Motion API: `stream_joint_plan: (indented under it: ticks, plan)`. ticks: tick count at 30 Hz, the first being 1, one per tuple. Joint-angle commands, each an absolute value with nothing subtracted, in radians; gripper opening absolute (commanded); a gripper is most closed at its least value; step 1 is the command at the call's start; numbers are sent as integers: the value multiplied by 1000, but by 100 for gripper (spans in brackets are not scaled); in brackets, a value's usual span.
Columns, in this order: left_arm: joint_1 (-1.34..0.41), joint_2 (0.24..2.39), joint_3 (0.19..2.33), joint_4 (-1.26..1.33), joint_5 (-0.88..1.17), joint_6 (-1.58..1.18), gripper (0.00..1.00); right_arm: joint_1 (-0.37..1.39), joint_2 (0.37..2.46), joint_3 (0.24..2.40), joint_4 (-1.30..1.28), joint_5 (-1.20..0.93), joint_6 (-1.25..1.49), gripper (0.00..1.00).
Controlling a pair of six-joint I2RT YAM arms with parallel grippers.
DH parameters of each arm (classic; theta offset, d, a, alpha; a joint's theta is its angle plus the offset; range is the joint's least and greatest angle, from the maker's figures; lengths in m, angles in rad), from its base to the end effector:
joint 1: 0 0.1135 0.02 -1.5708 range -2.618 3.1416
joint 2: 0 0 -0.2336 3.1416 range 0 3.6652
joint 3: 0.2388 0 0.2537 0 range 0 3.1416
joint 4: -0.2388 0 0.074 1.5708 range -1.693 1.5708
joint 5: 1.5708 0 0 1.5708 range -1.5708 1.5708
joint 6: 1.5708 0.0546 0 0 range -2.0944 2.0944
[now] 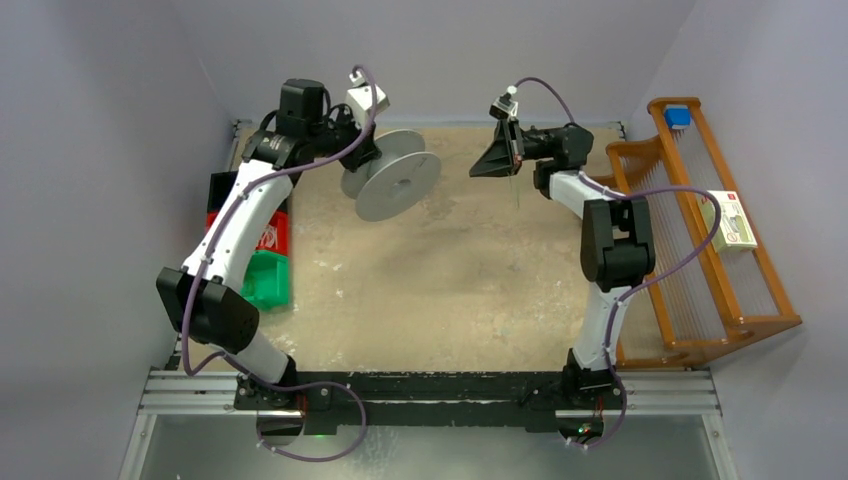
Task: Wrap the cables
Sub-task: Wrap the cable around the cable reel.
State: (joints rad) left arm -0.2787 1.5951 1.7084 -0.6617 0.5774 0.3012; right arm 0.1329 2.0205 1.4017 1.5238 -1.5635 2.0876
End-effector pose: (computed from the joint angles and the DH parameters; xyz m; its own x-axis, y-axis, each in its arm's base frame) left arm 0.3437 -0.1293 0.3721 -0.2774 0.3379 -0.8994 0.7965 0.6044 -0.0186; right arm 0.3923 0.1075 0.2883 -0.9183 -0.1164 -0.3785 -0.3747 -0.0537 0.9256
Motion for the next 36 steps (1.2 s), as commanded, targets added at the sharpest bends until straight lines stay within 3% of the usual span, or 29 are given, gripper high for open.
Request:
stream_joint_plan:
  ticks: [1,14,21,26,33,36]
  plan:
    - [-332,1550,1673,-537,368,314,0,134,1927,1485,2209,-1686,2148,7]
    - [-457,1604,1687,-410,-122,-46,0,289,1947,1475,2212,-1689,2146,0]
    - [-457,1643,1748,-424,-228,-267,0,324,1928,1457,2214,-1690,2122,0]
    - [-451,1663,1816,-447,-188,-431,0,366,1912,1387,2214,-1690,2063,0]
    - [-433,1690,1912,-445,-118,-479,0,427,1898,1353,2214,-1690,2026,0]
    - [-432,1695,1923,-463,-183,-476,0,447,1895,1345,2215,-1691,2021,0]
